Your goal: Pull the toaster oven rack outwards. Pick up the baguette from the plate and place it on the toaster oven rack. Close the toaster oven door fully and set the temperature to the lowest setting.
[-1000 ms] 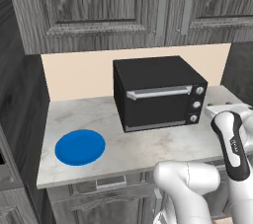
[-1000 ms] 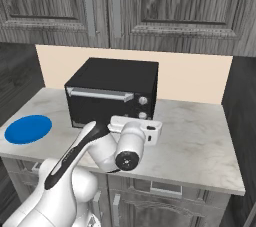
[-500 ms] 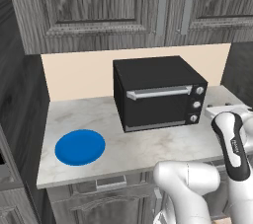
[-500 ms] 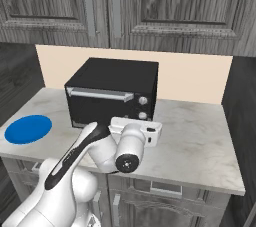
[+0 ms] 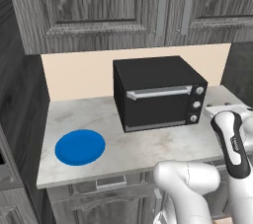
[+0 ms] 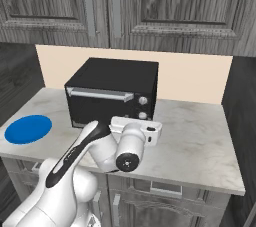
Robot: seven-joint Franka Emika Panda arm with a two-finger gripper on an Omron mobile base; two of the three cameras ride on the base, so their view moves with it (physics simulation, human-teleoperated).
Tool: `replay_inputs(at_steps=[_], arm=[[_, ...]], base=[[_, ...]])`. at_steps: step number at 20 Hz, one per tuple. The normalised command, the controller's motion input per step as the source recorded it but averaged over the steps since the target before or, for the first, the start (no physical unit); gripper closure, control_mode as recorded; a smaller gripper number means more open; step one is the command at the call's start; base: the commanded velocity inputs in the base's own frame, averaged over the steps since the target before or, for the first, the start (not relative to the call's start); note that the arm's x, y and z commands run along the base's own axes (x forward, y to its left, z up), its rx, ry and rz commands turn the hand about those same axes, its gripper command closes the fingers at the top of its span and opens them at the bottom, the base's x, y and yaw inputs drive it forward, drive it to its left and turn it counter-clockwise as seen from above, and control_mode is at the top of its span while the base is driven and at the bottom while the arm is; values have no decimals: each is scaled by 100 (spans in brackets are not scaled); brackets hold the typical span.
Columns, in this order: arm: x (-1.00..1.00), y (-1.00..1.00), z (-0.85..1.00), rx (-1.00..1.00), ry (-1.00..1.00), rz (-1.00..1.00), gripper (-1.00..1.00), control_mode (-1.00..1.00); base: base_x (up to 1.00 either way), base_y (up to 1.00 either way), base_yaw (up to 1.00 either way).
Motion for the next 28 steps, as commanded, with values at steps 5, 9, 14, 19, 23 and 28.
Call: replay_inputs(at_steps=[5, 9, 14, 19, 23, 28], arm=[[19, -2, -3, 0, 0, 0, -100, -100], [18, -8, -1, 0, 0, 0, -100, -100], [17, -5, -1, 0, 0, 0, -100, -100], [18, 0, 0, 0, 0, 0, -100, -100], [19, 0, 0, 0, 0, 0, -100, -100], [13, 0, -4, 0, 0, 0, -100, -100]], base=[[0, 0, 0], [0, 0, 0], [0, 0, 0], [0, 0, 0], [0, 0, 0], [0, 0, 0]])
